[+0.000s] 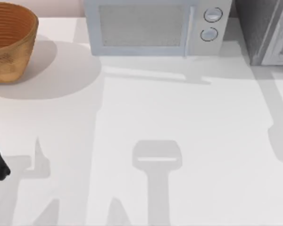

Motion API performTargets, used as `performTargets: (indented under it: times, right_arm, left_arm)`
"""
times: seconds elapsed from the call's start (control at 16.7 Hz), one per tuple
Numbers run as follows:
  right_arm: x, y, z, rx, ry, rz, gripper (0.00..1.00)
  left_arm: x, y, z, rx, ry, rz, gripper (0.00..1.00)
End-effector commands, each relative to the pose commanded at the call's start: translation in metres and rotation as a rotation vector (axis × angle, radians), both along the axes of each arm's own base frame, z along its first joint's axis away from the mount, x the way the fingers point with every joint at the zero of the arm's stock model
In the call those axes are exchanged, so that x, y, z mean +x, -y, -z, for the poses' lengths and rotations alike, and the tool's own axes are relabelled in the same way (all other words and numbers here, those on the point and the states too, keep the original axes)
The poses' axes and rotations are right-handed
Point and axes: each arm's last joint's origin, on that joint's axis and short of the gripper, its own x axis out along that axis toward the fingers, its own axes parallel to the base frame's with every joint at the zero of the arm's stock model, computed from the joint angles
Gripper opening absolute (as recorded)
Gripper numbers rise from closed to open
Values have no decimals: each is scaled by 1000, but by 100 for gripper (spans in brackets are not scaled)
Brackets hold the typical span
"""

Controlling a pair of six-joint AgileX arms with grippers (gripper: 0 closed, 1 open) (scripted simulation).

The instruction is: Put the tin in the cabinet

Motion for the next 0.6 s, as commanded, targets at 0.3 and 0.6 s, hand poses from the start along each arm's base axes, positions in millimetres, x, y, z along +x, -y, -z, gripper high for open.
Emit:
performTargets:
  times: [0.3,0.6]
  right_arm:
    - [0,0,0,0,0,0,75]
    - [0,0,0,0,0,0,100]
  left_arm:
    - [0,0,0,0,0,0,100]
    - [0,0,0,0,0,0,100]
